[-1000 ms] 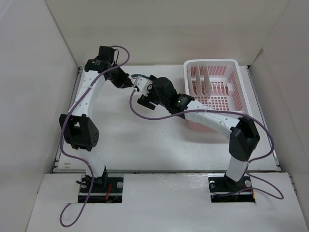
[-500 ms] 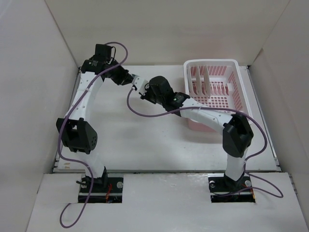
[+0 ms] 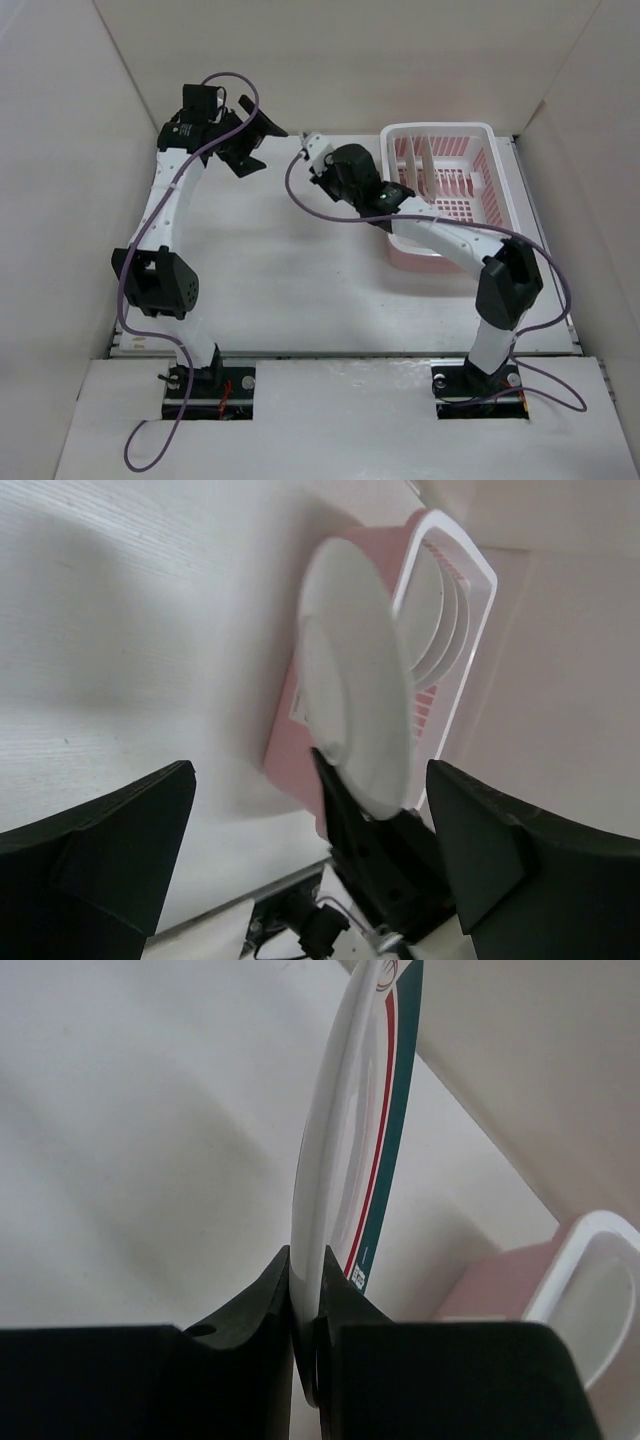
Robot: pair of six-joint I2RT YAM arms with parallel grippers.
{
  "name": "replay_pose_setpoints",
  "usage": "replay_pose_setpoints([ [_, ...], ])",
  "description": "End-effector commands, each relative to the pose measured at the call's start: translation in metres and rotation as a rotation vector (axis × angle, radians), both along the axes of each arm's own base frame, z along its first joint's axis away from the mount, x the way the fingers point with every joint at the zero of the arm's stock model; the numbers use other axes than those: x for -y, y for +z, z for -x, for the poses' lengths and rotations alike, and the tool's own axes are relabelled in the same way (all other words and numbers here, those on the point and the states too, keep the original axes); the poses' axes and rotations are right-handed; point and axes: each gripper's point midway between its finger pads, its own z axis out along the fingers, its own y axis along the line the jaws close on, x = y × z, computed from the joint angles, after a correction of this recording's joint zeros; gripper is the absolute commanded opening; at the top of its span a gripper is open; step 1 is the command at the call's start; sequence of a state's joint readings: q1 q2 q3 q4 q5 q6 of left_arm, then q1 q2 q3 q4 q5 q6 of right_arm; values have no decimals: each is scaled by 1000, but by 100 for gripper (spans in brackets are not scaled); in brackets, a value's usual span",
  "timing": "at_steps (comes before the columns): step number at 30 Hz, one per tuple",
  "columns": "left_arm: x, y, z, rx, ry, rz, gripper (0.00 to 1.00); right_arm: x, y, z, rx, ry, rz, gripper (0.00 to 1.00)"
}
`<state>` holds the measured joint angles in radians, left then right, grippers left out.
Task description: Load the plates into the dish rack
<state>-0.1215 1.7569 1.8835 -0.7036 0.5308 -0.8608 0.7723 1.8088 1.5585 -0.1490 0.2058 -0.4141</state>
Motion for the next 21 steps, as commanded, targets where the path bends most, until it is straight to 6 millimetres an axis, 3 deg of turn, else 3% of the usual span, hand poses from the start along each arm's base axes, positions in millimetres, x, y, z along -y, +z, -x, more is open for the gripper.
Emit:
replay_pose_setpoints([
  [1,-35,37,-4,128,86,-80,99,38,101,-16,121,-136,-301,0],
  [2,-43,26,-6,111,104,-102,99,51,124,-12,118,-157,-399,0],
  [4,-57,12,-10,106,134,-120,99,83,148,-19,120,-198,-501,0],
  [5,-69,-14,-8,51,150,-116,99,97,166,-11,123,-206,-572,0],
  [8,-81,-37,-9,35,168,-104,99,145,179,-15,140,-273,-612,0],
  [9,-85,-57,-5,-1,167,-115,99,160,189,-8,150,-288,-629,0],
  [14,-77,-97,-1,-25,88,-107,99,240,188,-3,171,-420,-609,0],
  [16,-72,-114,0,-30,67,-106,99,265,175,-4,144,-457,-591,0],
  [21,-58,-147,-3,-47,-10,-134,99,300,136,-11,96,-533,-535,0],
])
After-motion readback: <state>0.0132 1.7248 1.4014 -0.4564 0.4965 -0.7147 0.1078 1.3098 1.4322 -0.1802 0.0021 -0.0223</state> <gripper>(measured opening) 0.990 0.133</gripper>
